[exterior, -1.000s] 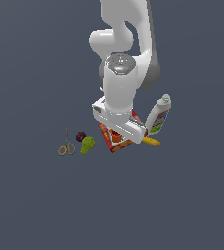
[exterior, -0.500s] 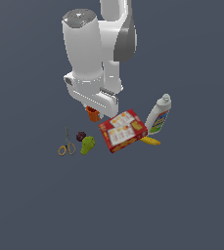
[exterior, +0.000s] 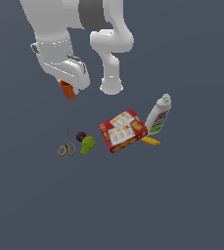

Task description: Pick up a designated object from a clutter of objects.

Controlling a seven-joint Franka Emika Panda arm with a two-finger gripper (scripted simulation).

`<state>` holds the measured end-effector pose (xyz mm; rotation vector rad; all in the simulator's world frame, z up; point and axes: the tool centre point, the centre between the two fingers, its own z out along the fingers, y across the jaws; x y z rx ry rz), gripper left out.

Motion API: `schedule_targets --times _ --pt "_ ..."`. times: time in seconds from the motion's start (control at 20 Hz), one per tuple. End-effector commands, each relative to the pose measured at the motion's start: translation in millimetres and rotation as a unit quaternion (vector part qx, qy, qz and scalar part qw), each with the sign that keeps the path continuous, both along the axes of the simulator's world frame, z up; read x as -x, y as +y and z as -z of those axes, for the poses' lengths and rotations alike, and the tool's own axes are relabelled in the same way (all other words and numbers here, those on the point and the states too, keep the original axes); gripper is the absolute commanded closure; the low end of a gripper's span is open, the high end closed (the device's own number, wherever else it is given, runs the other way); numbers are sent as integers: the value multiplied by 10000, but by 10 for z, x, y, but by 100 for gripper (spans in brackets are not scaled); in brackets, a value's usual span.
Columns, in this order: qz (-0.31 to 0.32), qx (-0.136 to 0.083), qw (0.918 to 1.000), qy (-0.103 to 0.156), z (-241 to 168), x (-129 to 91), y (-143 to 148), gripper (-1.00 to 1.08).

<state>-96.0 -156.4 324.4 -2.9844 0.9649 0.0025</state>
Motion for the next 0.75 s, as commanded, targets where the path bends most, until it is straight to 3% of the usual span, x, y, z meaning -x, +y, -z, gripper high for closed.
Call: schedule_targets --times 0.0,0.35,0.7 --pt "-3 3 10000 0 -168 128 -208 108" --pt "-3 18 10000 2 -520 365 -658 108" --pt "-5 26 10000 2 -641 434 -813 108"
